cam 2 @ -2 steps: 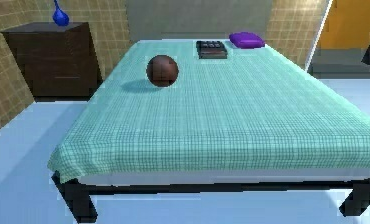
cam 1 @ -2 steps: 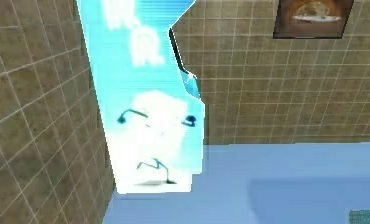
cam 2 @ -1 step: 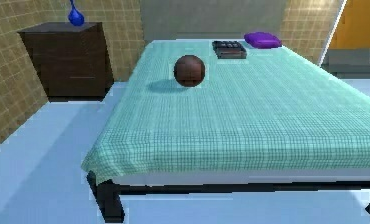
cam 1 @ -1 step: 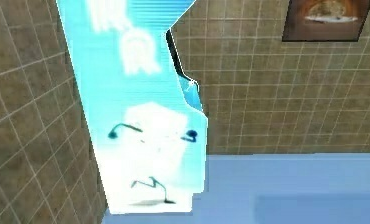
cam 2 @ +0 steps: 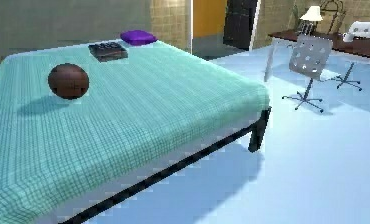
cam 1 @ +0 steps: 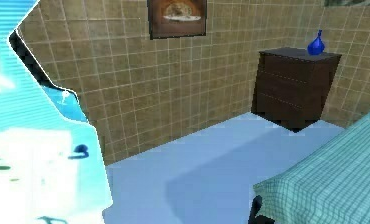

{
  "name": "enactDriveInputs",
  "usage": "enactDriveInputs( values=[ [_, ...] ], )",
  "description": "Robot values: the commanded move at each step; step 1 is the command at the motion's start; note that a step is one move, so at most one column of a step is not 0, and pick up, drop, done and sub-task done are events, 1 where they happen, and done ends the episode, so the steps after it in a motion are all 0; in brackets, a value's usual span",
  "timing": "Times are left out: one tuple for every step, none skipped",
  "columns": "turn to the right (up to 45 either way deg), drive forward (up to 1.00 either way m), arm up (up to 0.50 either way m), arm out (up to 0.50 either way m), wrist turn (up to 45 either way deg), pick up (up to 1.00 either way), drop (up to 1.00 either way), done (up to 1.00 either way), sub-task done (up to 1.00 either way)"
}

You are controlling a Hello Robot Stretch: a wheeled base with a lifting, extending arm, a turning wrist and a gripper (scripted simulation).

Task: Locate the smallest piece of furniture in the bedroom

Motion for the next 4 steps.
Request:
enactDriveInputs(
  values=[
    [0.0, 0.65, 0.00, 0.00, 0.0, 0.00, 0.00, 0.00, 0.00],
    [-21.0, 0.00, 0.00, 0.00, 0.0, 0.00, 0.00, 0.00, 0.00],
    [0.0, 0.35, 0.00, 0.00, 0.0, 0.00, 0.00, 0.00, 0.00],
    [45.0, 0.00, 0.00, 0.00, 0.0, 0.00, 0.00, 0.00, 0.00]
  ],
)
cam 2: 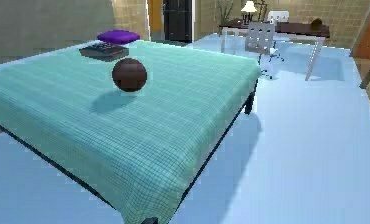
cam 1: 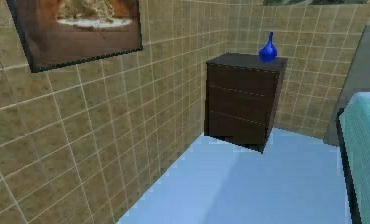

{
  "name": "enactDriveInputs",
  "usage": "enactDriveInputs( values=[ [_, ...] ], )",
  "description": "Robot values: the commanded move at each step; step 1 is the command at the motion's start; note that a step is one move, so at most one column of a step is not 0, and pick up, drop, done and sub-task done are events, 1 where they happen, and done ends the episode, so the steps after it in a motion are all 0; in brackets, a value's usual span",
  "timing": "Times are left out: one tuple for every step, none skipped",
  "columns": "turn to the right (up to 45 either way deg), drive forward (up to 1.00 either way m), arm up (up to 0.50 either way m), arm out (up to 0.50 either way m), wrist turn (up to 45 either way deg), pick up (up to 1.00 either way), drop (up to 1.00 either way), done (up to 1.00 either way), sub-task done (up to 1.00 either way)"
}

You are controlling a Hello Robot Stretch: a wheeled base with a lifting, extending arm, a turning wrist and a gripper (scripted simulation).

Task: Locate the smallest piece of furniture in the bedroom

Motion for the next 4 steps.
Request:
enactDriveInputs(
  values=[
    [30.0, 0.00, 0.00, 0.00, 0.0, 0.00, 0.00, 0.00, 0.00],
    [0.0, 1.00, 0.00, 0.00, 0.0, 0.00, 0.00, 0.00, 0.00],
    [3.0, 0.00, 0.00, 0.00, 0.0, 0.00, 0.00, 0.00, 0.00],
    [0.0, 0.35, 0.00, 0.00, 0.0, 0.00, 0.00, 0.00, 0.00]
  ],
)
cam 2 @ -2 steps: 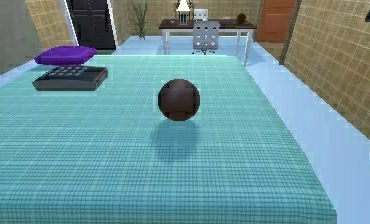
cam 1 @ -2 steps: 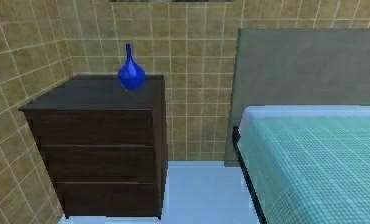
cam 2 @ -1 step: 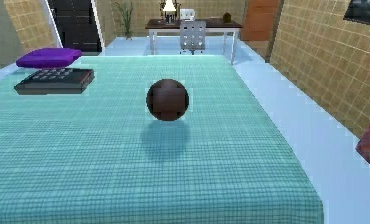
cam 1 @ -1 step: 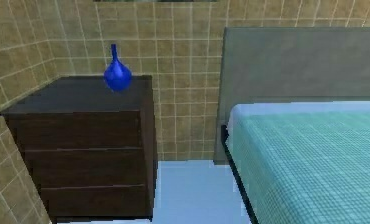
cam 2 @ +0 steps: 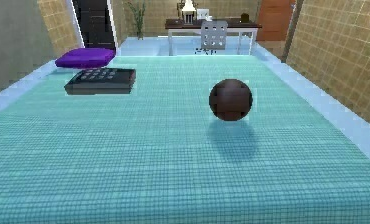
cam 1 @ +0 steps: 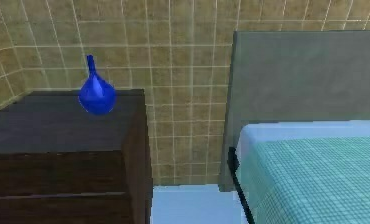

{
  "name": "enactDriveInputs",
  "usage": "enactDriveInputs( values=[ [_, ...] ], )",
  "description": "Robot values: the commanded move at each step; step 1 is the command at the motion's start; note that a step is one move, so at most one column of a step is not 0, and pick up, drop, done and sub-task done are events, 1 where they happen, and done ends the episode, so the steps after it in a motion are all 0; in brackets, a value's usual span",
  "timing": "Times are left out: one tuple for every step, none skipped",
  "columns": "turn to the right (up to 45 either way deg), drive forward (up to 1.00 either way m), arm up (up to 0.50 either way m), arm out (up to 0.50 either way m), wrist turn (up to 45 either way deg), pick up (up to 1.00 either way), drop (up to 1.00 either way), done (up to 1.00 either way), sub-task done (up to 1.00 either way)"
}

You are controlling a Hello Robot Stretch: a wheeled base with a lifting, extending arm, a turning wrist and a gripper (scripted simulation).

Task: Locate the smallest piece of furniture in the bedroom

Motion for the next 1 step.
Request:
enactDriveInputs(
  values=[
    [-45.0, 0.00, 0.00, 0.00, 0.0, 0.00, 0.00, 0.00, 0.00]
  ],
)
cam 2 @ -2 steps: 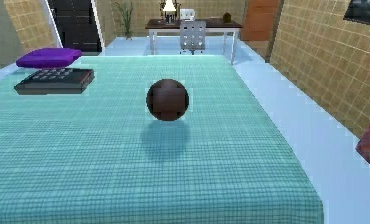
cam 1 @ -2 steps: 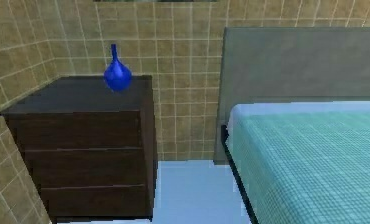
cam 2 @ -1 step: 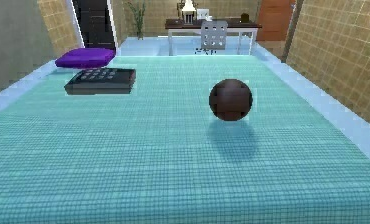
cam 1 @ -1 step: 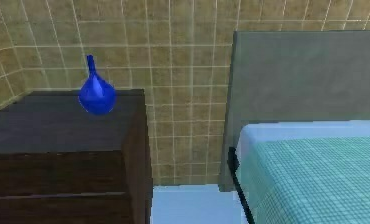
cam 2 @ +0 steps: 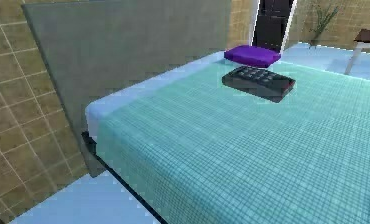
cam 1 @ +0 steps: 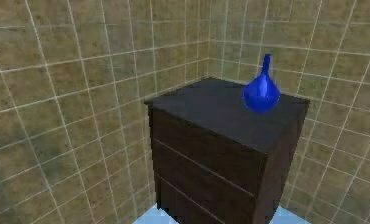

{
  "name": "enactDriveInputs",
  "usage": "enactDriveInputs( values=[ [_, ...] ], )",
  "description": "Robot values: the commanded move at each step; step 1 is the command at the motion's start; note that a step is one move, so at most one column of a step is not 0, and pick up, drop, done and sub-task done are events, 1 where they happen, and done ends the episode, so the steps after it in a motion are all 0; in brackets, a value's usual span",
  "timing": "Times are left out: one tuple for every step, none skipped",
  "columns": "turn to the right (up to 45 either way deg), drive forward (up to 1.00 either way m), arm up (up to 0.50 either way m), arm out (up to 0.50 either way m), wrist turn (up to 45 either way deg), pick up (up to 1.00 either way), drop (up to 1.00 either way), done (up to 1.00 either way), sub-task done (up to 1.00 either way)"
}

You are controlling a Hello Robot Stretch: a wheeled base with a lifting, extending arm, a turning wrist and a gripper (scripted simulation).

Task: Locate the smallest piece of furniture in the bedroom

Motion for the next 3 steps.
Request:
enactDriveInputs(
  values=[
    [-45.0, 0.00, 0.00, 0.00, 0.0, 0.00, 0.00, 0.00, 0.00],
    [-45.0, 0.00, 0.00, 0.00, 0.0, 0.00, 0.00, 0.00, 0.00],
    [-39.0, 0.00, 0.00, 0.00, 0.0, 0.00, 0.00, 0.00, 0.00]
  ],
)
